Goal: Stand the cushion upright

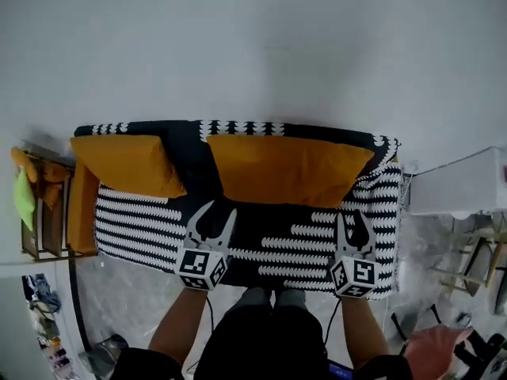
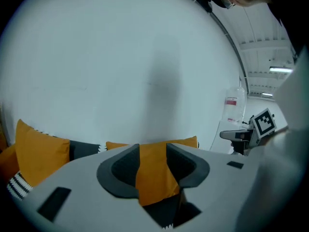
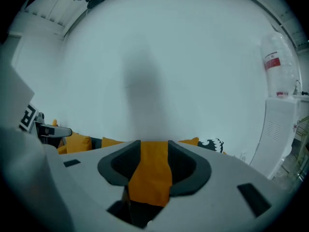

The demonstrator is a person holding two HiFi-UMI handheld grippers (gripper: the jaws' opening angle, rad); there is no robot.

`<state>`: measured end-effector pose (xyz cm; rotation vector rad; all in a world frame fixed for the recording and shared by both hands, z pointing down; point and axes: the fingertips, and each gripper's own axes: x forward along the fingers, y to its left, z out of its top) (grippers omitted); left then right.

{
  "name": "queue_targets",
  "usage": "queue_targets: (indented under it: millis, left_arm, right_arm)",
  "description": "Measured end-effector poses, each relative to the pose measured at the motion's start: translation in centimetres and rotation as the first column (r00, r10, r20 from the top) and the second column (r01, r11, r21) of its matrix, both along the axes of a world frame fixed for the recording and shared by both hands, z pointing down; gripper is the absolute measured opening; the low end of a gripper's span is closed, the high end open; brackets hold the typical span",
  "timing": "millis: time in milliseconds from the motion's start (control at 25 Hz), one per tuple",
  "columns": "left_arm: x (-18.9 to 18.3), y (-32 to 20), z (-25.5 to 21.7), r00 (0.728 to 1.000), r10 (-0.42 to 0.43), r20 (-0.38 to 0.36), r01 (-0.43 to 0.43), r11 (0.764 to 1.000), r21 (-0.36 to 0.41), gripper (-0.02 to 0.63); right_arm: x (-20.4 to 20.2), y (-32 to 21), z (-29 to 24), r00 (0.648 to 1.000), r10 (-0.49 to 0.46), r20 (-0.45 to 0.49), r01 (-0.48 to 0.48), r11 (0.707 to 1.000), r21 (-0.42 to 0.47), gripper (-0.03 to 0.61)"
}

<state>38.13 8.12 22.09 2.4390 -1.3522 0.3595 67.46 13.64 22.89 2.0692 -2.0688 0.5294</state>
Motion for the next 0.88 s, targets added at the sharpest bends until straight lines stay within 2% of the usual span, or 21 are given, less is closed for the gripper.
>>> queue_targets:
  millis: [280, 600, 760, 880]
  left_arm:
    - [0.9, 2.7, -8.6, 0.999, 0.012, -0.040, -0.007, 0.992, 0.122, 0.076]
    - [2.5, 2.8, -13.8, 0.993, 0.048, -0.108, -0.023, 0.975, 0.223, 0.064]
    - [3.7, 3.0, -14.6, 0.992, 0.070, -0.108, -0.040, 0.966, 0.256, 0.062]
    - [4.3, 2.9, -14.9, 0.990, 0.084, -0.112, -0.052, 0.963, 0.266, 0.057]
  right_arm:
    - [-1.5, 2.7, -8.3, 0.997, -0.073, -0.001, 0.072, 0.990, 0.119, 0.131]
    - [-2.0, 2.9, -13.4, 0.993, -0.118, 0.027, 0.109, 0.966, 0.233, 0.077]
    - [-2.0, 2.5, -14.9, 0.992, -0.125, 0.017, 0.116, 0.954, 0.278, 0.068]
    - [-2.0, 2.3, -15.1, 0.992, -0.129, 0.018, 0.118, 0.953, 0.280, 0.041]
